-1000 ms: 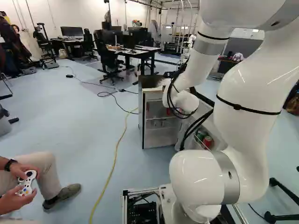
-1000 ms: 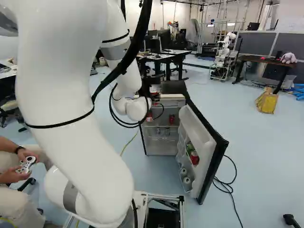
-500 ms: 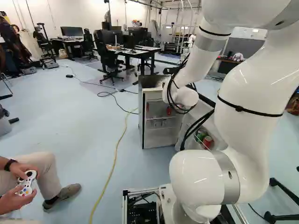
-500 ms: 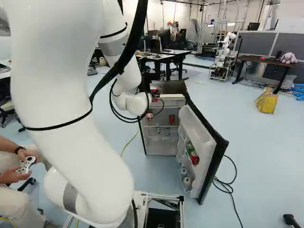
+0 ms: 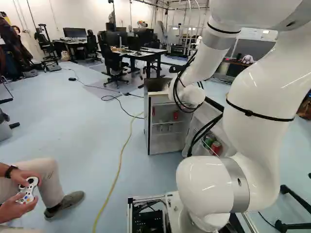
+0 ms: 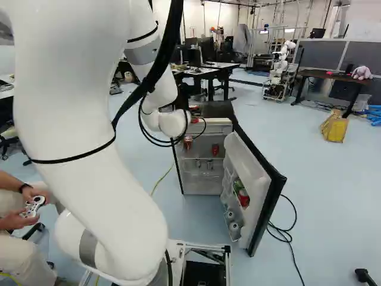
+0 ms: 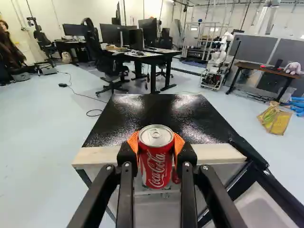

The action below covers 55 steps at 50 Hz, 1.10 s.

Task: Grab a drink from the fridge

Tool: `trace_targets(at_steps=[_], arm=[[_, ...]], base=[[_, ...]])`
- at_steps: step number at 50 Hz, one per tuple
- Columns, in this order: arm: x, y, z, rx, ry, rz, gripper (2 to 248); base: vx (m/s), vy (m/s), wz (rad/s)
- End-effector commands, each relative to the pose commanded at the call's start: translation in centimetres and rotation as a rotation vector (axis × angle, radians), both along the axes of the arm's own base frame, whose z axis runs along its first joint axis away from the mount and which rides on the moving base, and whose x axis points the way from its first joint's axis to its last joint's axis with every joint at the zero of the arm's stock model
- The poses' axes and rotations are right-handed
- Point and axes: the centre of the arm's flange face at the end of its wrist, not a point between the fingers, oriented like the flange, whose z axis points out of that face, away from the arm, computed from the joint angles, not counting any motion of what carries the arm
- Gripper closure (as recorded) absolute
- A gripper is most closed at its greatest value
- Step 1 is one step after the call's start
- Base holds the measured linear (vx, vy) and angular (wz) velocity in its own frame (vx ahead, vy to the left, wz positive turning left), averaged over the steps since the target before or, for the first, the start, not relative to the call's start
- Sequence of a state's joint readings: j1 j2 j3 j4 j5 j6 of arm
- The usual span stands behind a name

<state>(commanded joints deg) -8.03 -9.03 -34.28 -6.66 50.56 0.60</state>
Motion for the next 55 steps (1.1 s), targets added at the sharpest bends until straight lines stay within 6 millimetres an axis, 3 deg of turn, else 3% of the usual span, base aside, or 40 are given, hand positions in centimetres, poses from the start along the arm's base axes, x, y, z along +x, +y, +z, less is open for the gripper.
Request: trace_targets(at_steps=[55], arm=[[7.0,-0.6,-0.4,-0.004,-0.022,0.006,158]], base=[[0.000,0.000,0.000]])
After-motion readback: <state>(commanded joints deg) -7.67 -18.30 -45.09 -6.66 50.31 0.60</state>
